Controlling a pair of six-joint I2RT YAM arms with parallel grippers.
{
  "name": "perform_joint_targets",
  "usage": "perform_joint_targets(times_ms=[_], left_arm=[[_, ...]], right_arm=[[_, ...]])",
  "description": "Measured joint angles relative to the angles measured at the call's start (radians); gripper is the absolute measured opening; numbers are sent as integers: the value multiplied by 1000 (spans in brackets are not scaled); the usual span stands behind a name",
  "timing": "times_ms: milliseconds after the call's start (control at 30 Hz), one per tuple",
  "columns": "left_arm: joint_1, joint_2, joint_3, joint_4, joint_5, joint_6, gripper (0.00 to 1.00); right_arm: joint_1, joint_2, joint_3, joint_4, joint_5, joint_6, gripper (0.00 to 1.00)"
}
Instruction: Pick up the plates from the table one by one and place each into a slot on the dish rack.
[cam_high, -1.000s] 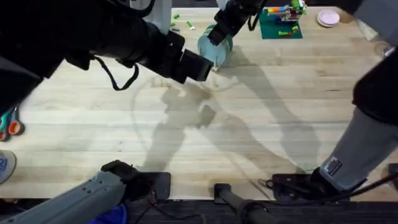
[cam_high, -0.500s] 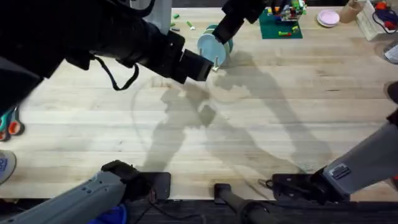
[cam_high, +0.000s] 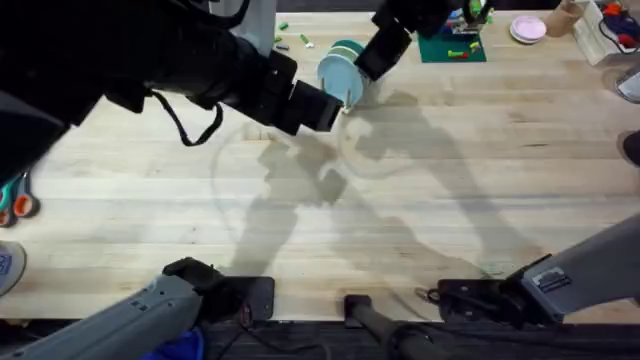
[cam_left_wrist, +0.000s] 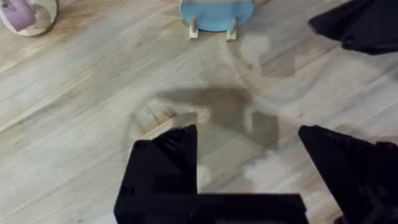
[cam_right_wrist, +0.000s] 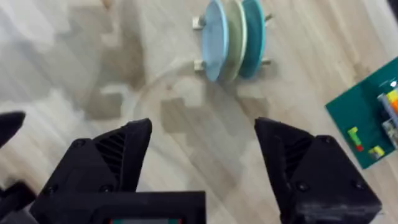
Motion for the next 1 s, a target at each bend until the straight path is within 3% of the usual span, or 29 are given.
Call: perform_joint_targets(times_ms=[433,767,1000], left_arm=[[0,0,0,-14,0,0,994],[0,0,0,-14,0,0,994],[0,0,0,-41,1,0,994]], right_arm=[[-10,-101,-21,-48,0,2,994],[-48,-367,-368,127,4,22,994],[-48,-532,-541,117,4,101,995]])
